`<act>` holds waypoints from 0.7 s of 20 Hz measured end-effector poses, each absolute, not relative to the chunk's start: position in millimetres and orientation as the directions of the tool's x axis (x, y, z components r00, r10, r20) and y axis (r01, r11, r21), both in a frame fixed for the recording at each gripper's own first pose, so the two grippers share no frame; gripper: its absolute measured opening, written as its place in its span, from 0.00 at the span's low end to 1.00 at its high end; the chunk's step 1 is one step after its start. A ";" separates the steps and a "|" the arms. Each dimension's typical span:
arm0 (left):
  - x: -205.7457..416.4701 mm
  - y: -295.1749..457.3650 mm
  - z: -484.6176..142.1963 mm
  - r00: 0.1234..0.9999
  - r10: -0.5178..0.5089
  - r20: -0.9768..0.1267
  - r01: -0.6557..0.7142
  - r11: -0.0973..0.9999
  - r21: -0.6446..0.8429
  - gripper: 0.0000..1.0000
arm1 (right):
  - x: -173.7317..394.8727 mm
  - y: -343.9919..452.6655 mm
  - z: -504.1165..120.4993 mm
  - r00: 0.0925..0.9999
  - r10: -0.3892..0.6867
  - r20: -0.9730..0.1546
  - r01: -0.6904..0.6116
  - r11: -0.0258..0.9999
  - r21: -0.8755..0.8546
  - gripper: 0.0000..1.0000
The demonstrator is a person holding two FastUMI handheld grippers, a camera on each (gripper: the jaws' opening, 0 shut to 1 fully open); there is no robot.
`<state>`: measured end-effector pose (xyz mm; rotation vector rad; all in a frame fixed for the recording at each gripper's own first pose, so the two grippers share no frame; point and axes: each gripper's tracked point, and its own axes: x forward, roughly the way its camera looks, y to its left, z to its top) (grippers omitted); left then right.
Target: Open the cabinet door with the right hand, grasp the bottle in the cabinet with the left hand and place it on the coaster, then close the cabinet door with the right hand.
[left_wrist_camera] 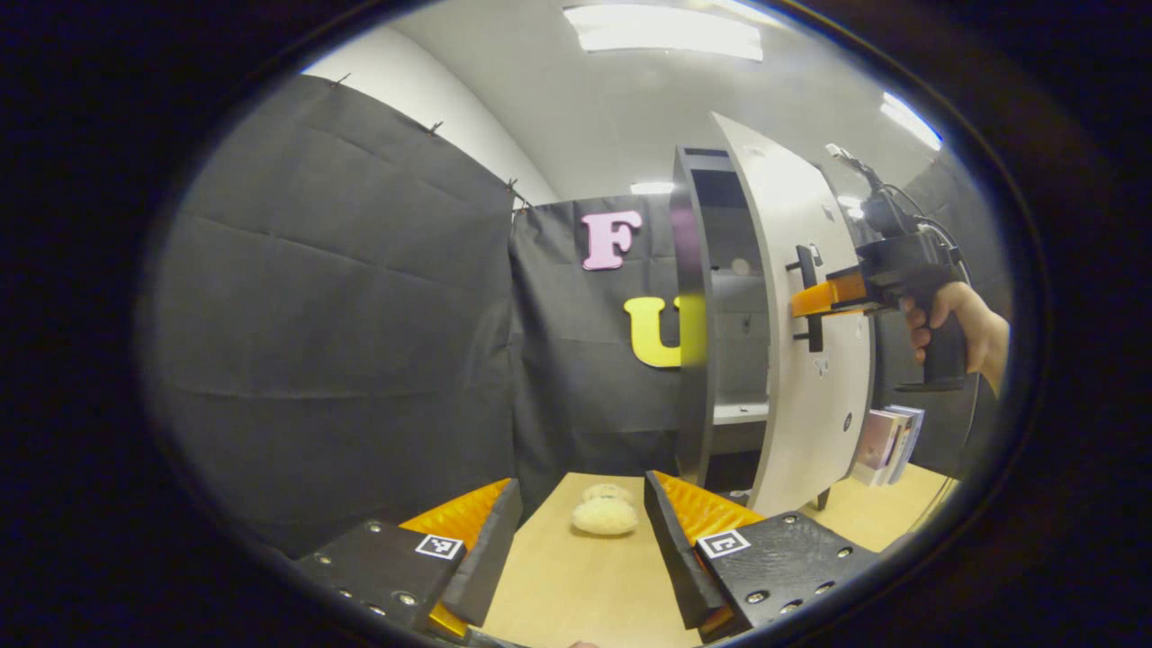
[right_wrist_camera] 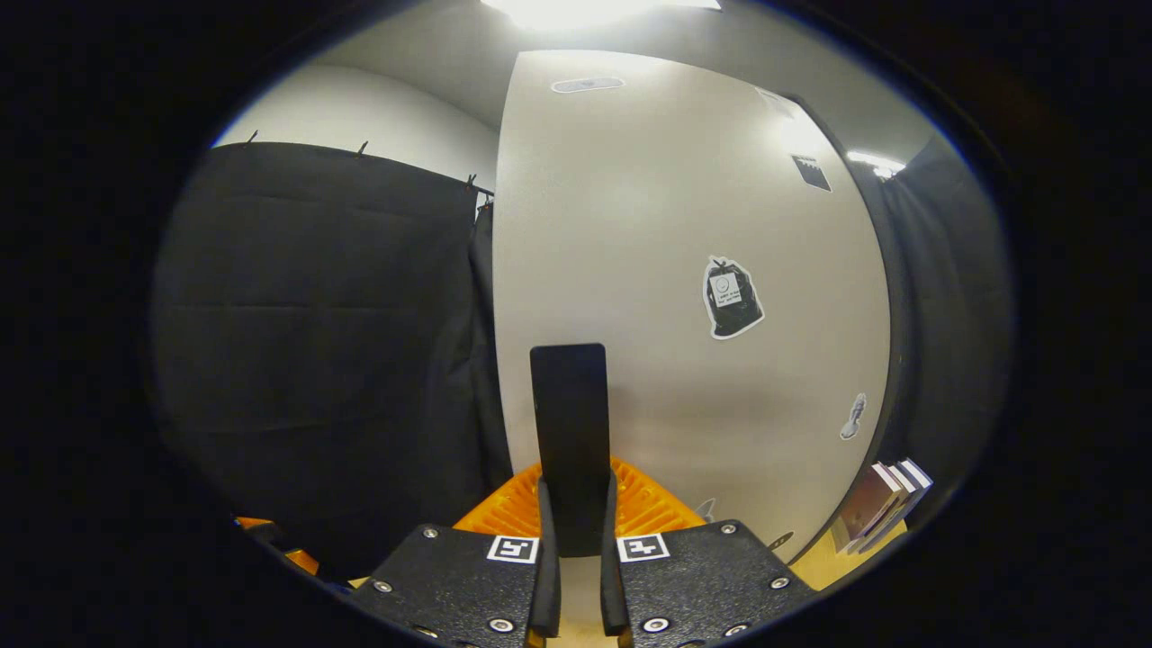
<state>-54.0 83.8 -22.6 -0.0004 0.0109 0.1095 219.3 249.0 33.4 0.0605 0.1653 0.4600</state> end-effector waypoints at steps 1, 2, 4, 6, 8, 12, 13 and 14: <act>-52.6 75.5 -19.0 0.995 0.103 -0.007 -0.103 0.995 0.003 0.78 | 219.1 247.9 33.0 0.878 0.457 -0.141 -0.447 0.889 0.100 0.17; -51.8 65.6 -17.7 0.994 0.105 -0.009 -0.105 0.994 0.008 0.78 | 218.7 245.5 32.9 0.872 0.469 -0.142 -0.458 0.883 0.103 0.17; -49.8 49.7 -12.7 0.994 0.107 -0.002 -0.107 0.994 0.008 0.79 | 216.9 241.2 32.6 0.858 0.495 -0.140 -0.484 0.869 0.105 0.16; -50.7 30.8 -8.3 0.995 0.100 0.003 -0.100 0.995 0.008 0.82 | 212.7 235.6 33.8 0.852 0.506 -0.133 -0.496 0.862 0.105 0.17; -50.3 11.7 -5.2 0.996 0.088 0.007 -0.088 0.996 0.012 0.78 | 209.9 229.7 34.2 0.846 0.516 -0.134 -0.505 0.856 0.108 0.17; -45.9 -24.5 0.1 0.999 0.043 0.013 -0.044 0.999 0.006 0.82 | 207.2 218.5 33.9 0.847 0.515 -0.131 -0.505 0.857 0.102 0.17; -44.4 -33.2 1.0 0.999 0.029 0.013 -0.029 1.000 0.001 0.82 | 205.0 215.4 33.9 0.849 0.511 -0.131 -0.502 0.859 0.095 0.17; -40.6 -43.2 1.9 1.000 0.014 0.013 -0.014 1.000 -0.004 0.82 | 203.5 211.1 34.2 0.852 0.507 -0.133 -0.498 0.862 0.092 0.17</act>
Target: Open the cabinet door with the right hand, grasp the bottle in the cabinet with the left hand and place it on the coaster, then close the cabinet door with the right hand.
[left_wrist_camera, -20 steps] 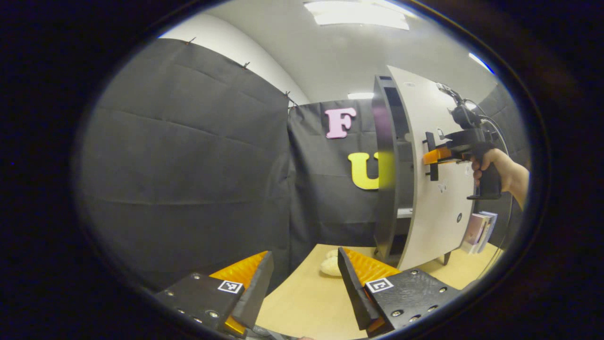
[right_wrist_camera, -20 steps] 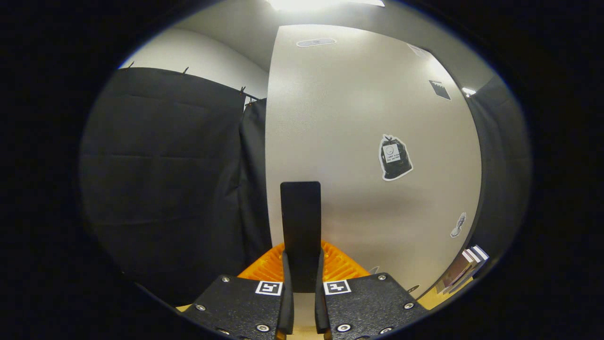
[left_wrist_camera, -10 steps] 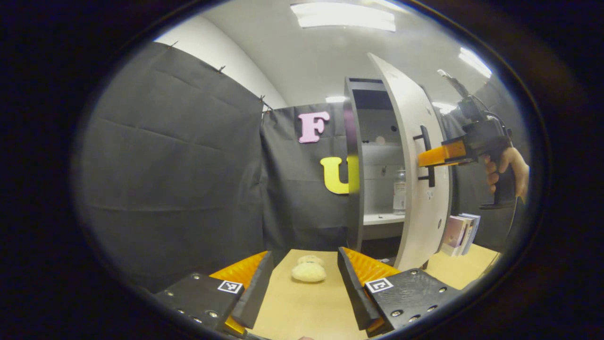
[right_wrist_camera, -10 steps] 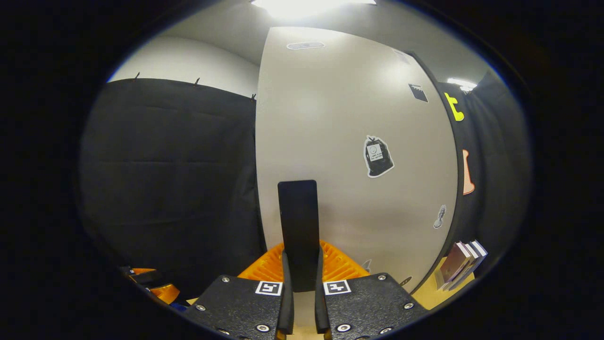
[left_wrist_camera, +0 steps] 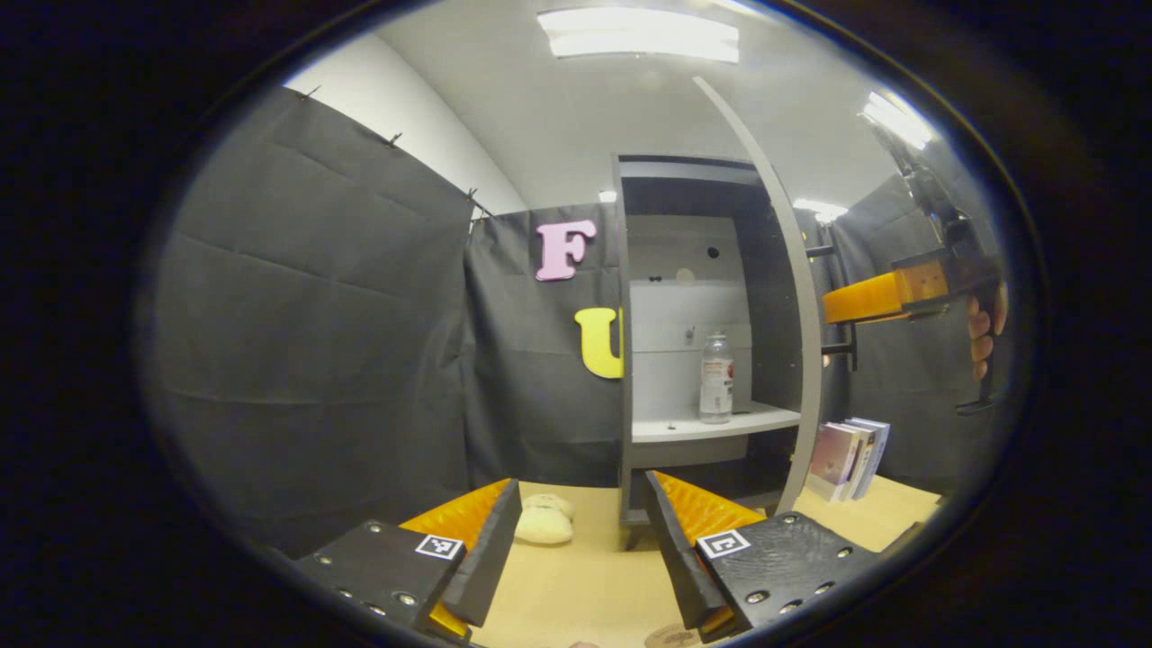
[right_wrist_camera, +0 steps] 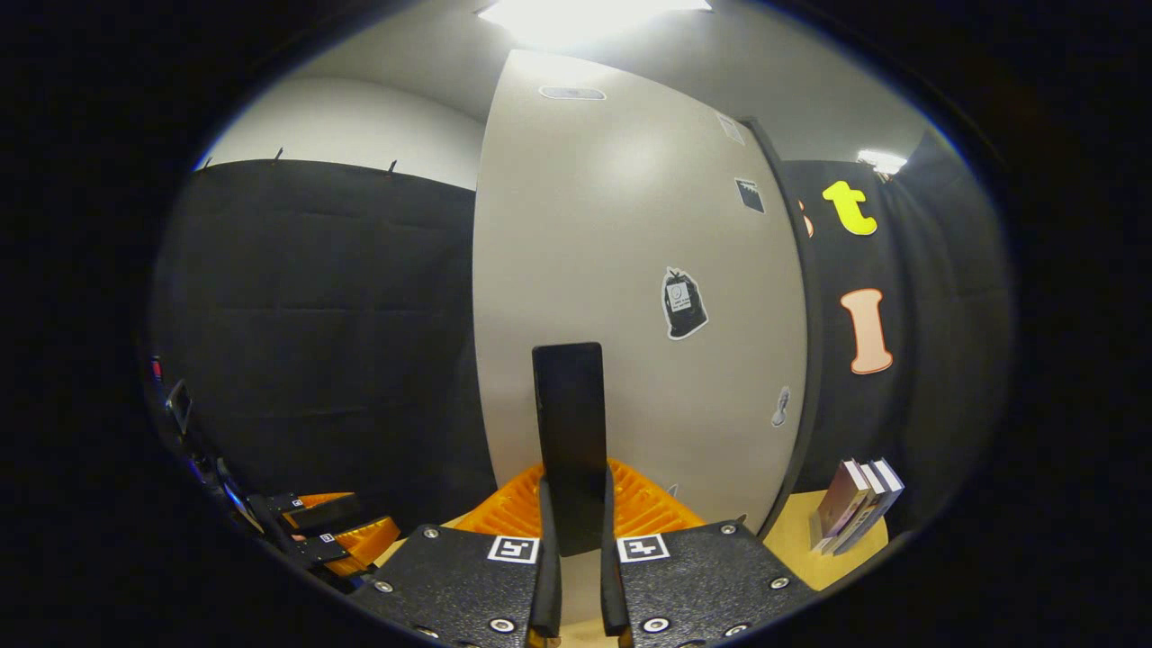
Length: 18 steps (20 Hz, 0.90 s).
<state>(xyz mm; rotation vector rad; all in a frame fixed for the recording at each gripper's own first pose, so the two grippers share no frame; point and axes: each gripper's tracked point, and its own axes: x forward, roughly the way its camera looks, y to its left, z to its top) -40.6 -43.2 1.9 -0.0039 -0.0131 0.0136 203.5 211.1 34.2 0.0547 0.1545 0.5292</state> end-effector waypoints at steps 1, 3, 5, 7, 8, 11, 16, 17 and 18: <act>-37.9 -52.7 3.8 1.000 -0.002 0.012 0.002 1.000 -0.009 0.78 | 201.9 207.4 34.6 0.856 0.500 -0.132 -0.492 0.866 0.094 0.17; -33.6 -73.3 6.8 0.999 -0.035 0.015 0.036 0.999 -0.015 0.82 | 198.9 199.1 35.5 0.866 0.483 -0.130 -0.473 0.875 0.099 0.17; -29.6 -94.5 9.2 0.998 -0.066 0.022 0.066 0.998 -0.016 0.82 | 192.1 184.5 38.1 0.881 0.455 -0.129 -0.445 0.890 0.094 0.17; -27.5 -113.5 9.1 0.995 -0.094 0.024 0.095 0.995 -0.016 0.82 | 186.2 161.6 38.8 0.901 0.413 -0.130 -0.405 0.910 0.081 0.17; -27.3 -123.1 9.4 0.994 -0.107 0.023 0.107 0.994 -0.016 0.82 | 184.2 148.5 39.8 0.913 0.387 -0.129 -0.381 0.922 0.068 0.17; -25.5 -150.4 8.1 0.989 -0.148 0.019 0.149 0.989 -0.023 0.82 | 181.1 112.3 41.9 0.941 0.314 -0.124 -0.310 0.950 0.047 0.17; -28.6 -188.0 7.4 0.983 -0.182 0.014 0.183 0.983 -0.019 0.78 | 182.7 59.8 40.6 0.968 0.223 -0.118 -0.218 0.975 0.053 0.10; -30.0 -192.8 8.2 0.983 -0.186 0.013 0.186 0.982 -0.017 0.78 | 183.0 50.6 40.3 0.971 0.209 -0.117 -0.204 0.978 0.052 0.09; -29.9 -197.7 9.6 0.983 -0.186 0.011 0.186 0.982 -0.014 0.78 | 183.0 42.1 40.7 0.974 0.195 -0.115 -0.191 0.980 0.048 0.09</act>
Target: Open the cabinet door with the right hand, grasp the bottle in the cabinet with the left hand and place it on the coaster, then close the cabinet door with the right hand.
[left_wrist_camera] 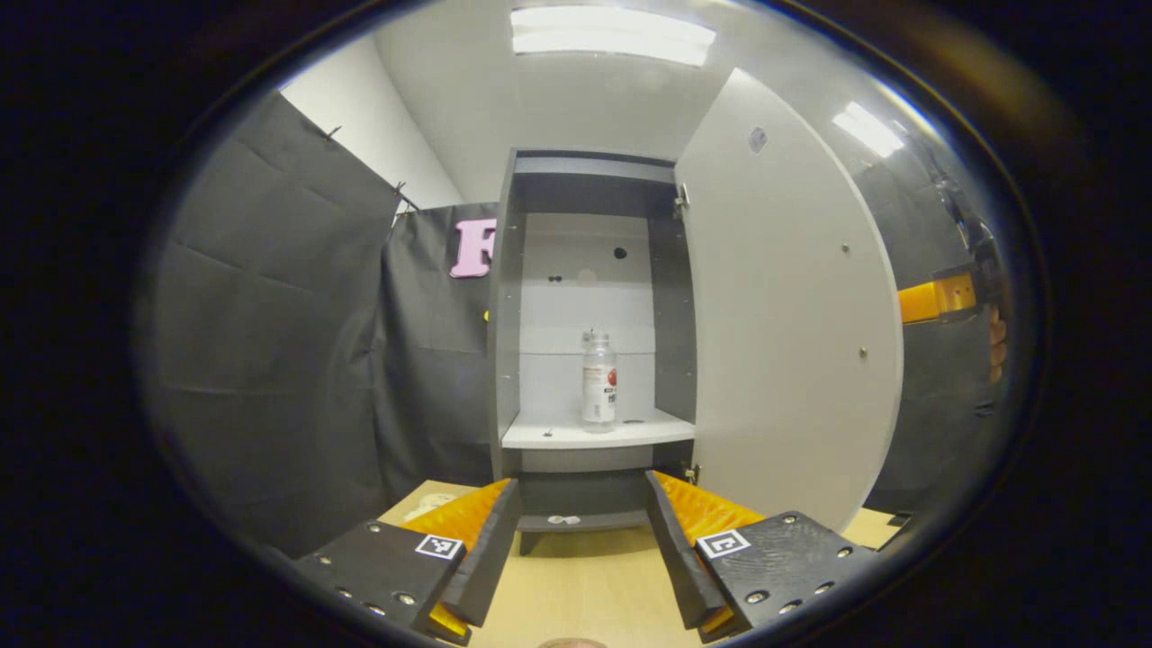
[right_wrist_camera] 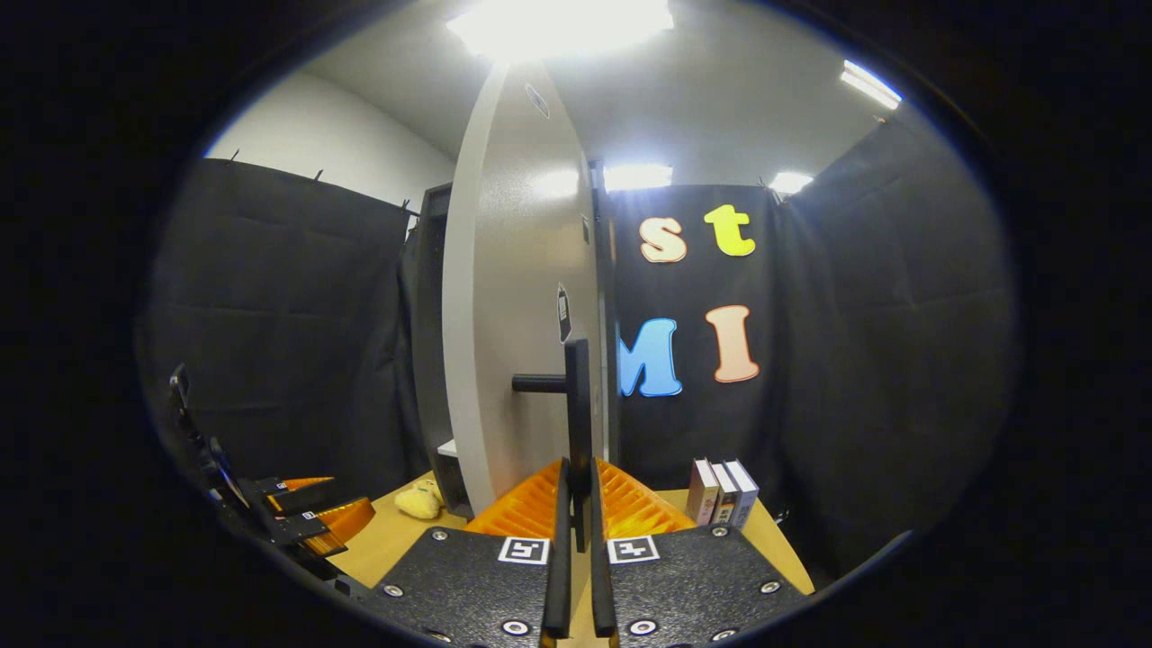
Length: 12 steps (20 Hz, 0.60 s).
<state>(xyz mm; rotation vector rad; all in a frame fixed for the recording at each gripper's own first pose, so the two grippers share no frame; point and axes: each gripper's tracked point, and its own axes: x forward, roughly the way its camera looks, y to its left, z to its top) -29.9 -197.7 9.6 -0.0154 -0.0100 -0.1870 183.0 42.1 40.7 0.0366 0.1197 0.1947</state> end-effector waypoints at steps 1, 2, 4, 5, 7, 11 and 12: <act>-28.3 -201.1 9.4 0.983 -0.184 0.007 0.184 0.983 -0.013 0.76 | 181.4 33.8 40.6 0.976 0.183 -0.113 -0.180 0.983 0.044 0.10; -26.2 -206.1 9.8 0.982 -0.188 0.005 0.188 0.982 -0.016 0.82 | 179.5 28.2 40.8 0.977 0.182 -0.108 -0.179 0.983 0.045 0.09; -20.5 -212.1 11.8 0.982 -0.191 0.001 0.191 0.981 -0.022 0.78 | 172.8 32.1 39.4 0.969 0.224 -0.104 -0.217 0.973 0.081 0.09; -16.2 -214.8 13.8 0.981 -0.195 -0.002 0.194 0.981 -0.024 0.75 | 168.2 31.7 39.9 0.967 0.238 -0.094 -0.230 0.969 0.091 0.09; -5.7 -219.0 19.1 0.980 -0.197 -0.002 0.197 0.980 -0.031 0.80 | 158.3 27.1 40.3 0.967 0.243 -0.082 -0.237 0.969 0.075 0.08; 31.3 -218.6 36.9 0.980 -0.197 0.019 0.198 0.979 -0.039 0.78 | 139.0 8.4 26.7 0.975 0.196 -0.105 -0.196 0.981 0.014 0.46; 43.7 -218.1 42.2 0.980 -0.195 0.029 0.196 0.980 -0.037 0.78 | 136.0 3.9 23.2 0.978 0.179 -0.106 -0.179 0.984 0.007 0.64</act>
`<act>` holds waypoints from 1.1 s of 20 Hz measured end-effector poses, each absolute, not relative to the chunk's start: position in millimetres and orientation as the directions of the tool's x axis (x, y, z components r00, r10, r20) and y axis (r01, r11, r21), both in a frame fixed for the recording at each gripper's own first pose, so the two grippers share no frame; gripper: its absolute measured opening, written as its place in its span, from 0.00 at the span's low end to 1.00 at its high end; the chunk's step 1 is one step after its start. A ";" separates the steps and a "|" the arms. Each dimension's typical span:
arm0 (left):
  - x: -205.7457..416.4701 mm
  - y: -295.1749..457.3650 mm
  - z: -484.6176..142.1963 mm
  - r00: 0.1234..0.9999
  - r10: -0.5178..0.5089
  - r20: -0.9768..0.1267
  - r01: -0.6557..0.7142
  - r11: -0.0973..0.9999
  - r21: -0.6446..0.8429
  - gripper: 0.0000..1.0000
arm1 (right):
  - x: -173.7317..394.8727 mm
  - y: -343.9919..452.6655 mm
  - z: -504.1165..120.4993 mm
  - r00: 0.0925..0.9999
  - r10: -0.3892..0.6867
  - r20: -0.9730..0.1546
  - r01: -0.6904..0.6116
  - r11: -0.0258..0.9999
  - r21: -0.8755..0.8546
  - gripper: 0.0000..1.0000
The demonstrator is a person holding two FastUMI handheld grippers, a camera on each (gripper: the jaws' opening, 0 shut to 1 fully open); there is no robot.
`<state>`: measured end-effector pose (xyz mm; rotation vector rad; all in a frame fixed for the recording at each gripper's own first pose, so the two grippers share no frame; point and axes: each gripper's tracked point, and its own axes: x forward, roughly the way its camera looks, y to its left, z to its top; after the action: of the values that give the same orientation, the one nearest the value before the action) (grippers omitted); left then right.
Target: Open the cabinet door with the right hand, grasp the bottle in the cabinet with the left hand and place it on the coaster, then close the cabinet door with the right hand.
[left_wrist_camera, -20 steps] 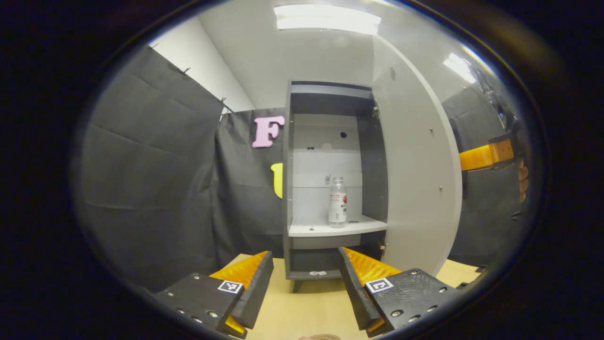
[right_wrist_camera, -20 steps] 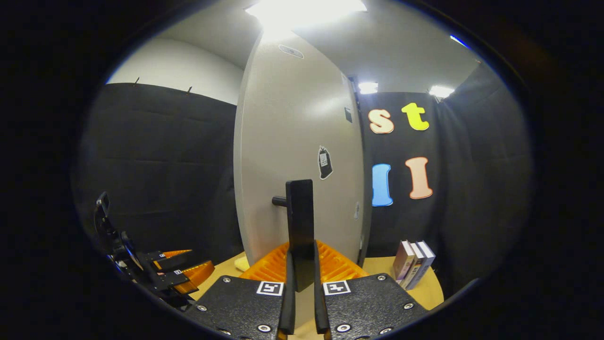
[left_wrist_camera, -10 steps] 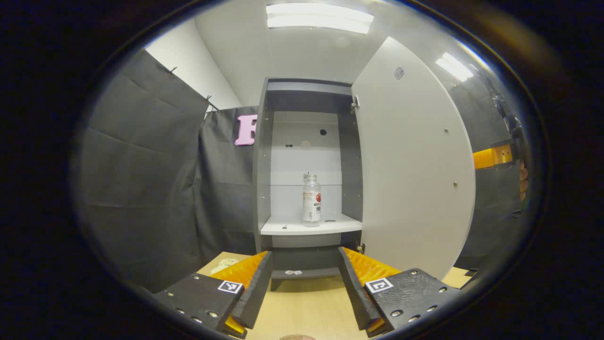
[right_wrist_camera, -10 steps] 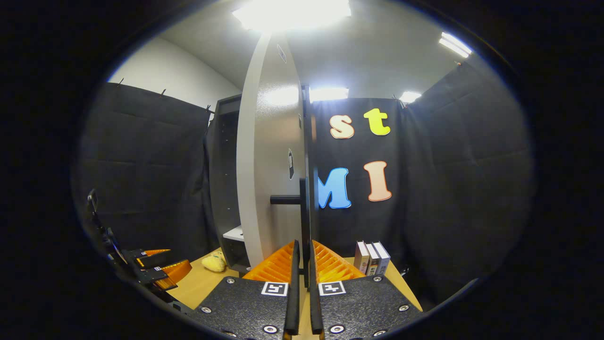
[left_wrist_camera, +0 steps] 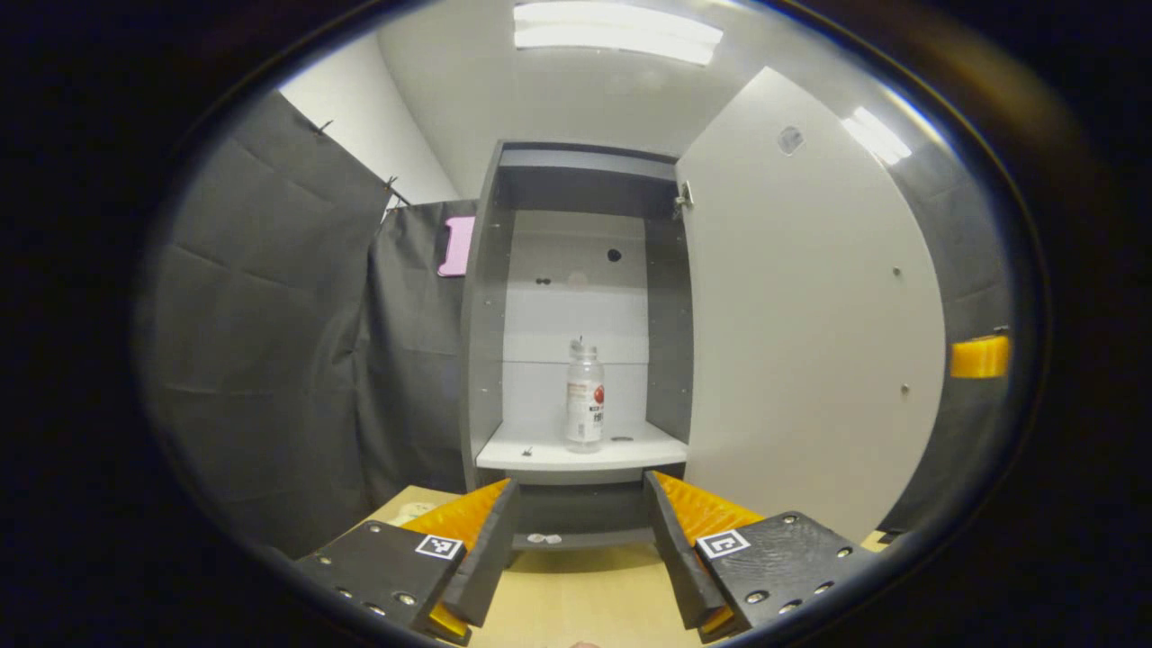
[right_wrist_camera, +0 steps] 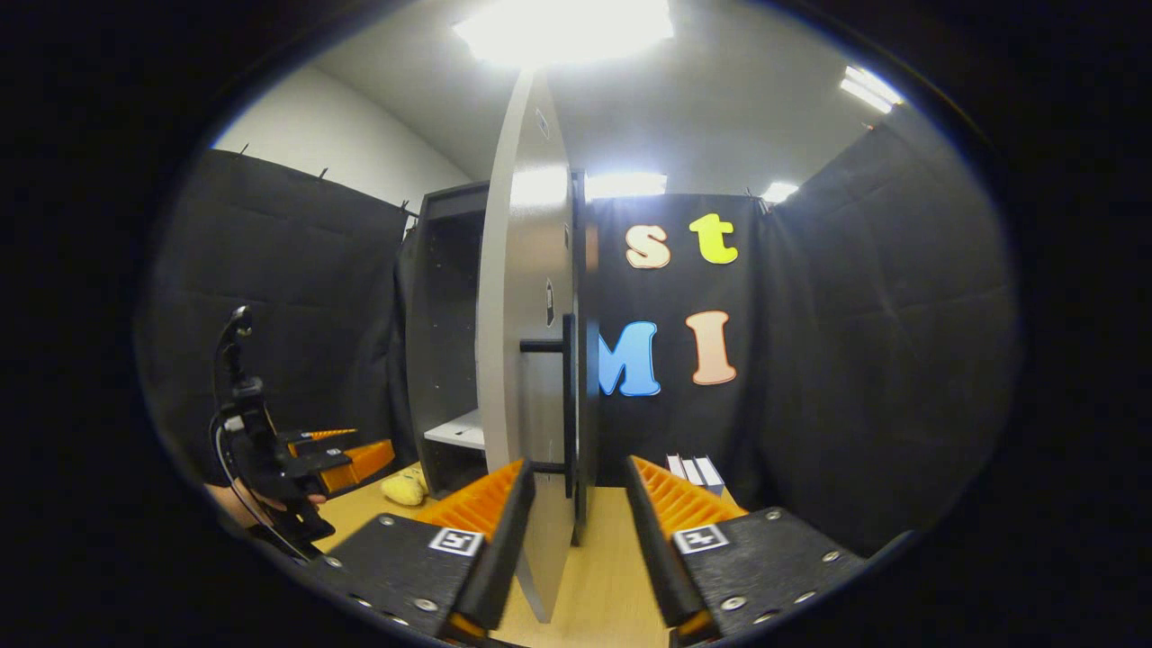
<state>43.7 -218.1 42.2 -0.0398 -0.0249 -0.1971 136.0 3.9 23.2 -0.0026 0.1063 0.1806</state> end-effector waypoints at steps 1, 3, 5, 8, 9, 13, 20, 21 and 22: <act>55.8 -218.2 46.6 0.980 -0.199 0.031 0.200 0.979 -0.034 0.82 | 132.7 -4.5 21.0 0.983 0.154 -0.103 -0.154 0.988 0.000 0.94; 80.0 -221.3 52.3 0.975 -0.221 0.030 0.222 0.975 -0.034 0.82 | 126.9 -16.5 14.0 0.989 0.100 -0.107 -0.101 0.995 0.000 0.98; 104.4 -226.1 60.0 0.968 -0.247 0.035 0.249 0.968 -0.038 0.82 | 122.5 -28.3 7.5 0.992 0.046 -0.117 -0.045 0.999 0.014 0.98; 137.7 -231.3 70.8 0.962 -0.267 0.050 0.269 0.963 -0.031 0.82 | 117.8 -48.5 -1.8 0.989 -0.045 -0.140 0.049 0.998 0.030 0.98; 149.5 -235.4 76.0 0.958 -0.281 0.060 0.283 0.959 -0.024 0.82 | 115.2 -55.6 -6.5 0.986 -0.080 -0.148 0.086 0.996 0.034 0.98; 196.7 -254.3 74.0 0.942 -0.330 0.057 0.330 0.944 0.011 0.82 | 116.0 -73.7 -19.3 0.967 -0.197 -0.164 0.206 0.978 0.039 0.98; 277.9 -284.1 43.4 0.919 -0.392 0.028 0.392 0.920 0.026 0.82 | 122.1 -78.9 -43.2 0.926 -0.311 -0.213 0.324 0.946 0.029 0.97; 285.6 -287.4 39.1 0.915 -0.403 0.016 0.402 0.915 0.034 0.82 | 123.4 -78.2 -49.0 0.919 -0.322 -0.227 0.337 0.941 0.026 0.97; 295.2 -289.4 33.3 0.914 -0.406 0.010 0.406 0.913 0.032 0.82 | 125.1 -77.7 -53.7 0.911 -0.335 -0.240 0.351 0.936 0.028 0.97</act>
<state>295.2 -289.4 33.3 0.0292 -0.0163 -0.4181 125.1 -77.7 -53.7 0.0709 0.2354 -0.3537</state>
